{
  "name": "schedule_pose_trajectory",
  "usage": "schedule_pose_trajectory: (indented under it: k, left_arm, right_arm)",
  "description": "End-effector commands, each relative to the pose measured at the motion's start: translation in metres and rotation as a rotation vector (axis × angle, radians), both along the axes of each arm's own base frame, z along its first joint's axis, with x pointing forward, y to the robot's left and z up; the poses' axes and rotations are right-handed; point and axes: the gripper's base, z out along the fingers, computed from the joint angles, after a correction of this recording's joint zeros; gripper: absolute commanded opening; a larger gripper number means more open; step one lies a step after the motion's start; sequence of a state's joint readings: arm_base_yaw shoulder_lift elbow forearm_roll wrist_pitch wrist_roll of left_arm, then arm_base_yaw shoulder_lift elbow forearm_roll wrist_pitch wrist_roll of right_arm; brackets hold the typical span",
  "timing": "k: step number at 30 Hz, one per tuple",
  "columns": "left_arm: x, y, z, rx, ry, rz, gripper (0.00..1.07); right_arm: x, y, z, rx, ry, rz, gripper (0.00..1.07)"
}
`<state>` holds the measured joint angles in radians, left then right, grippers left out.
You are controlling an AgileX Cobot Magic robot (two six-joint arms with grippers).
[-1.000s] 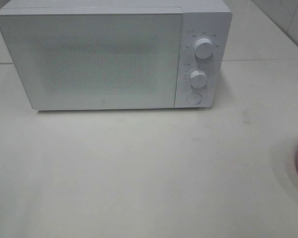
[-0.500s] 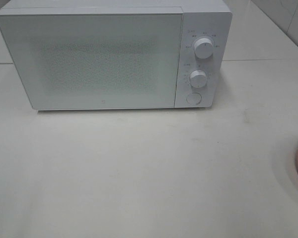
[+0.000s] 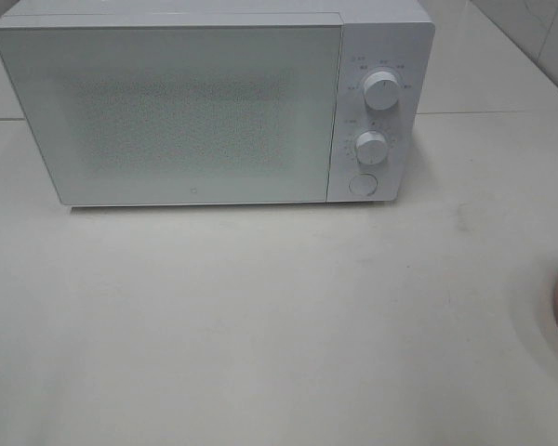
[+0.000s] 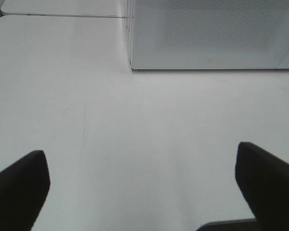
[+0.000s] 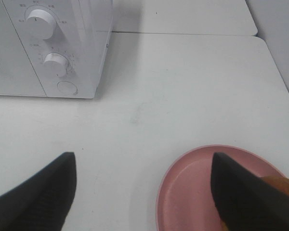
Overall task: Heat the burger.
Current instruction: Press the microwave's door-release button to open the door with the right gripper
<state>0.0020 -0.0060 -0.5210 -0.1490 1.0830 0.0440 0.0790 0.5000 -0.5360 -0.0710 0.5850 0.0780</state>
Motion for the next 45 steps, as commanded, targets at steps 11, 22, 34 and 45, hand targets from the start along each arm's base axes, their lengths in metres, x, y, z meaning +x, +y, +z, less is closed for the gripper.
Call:
schedule_pose_trajectory:
  k: [11,22,34,45]
  left_arm:
    - [-0.002,0.000,0.000,0.000,-0.030,-0.001,0.99]
    - [-0.002,0.000,0.000,0.000,-0.030,-0.001,0.99]
    - [-0.002,0.000,0.000,0.000,-0.030,-0.001,0.99]
    - [-0.002,0.000,0.000,0.000,-0.030,-0.001,0.99]
  right_arm:
    - [0.039,0.003,-0.004,0.004,-0.014,0.004,0.75]
    - [0.069,0.007,-0.024,0.008,-0.023,0.017,0.75]
    - [0.088,0.011,-0.064,0.014,-0.252,0.066,0.75]
    - [0.112,0.015,-0.084,-0.013,-0.308,0.092,0.75]
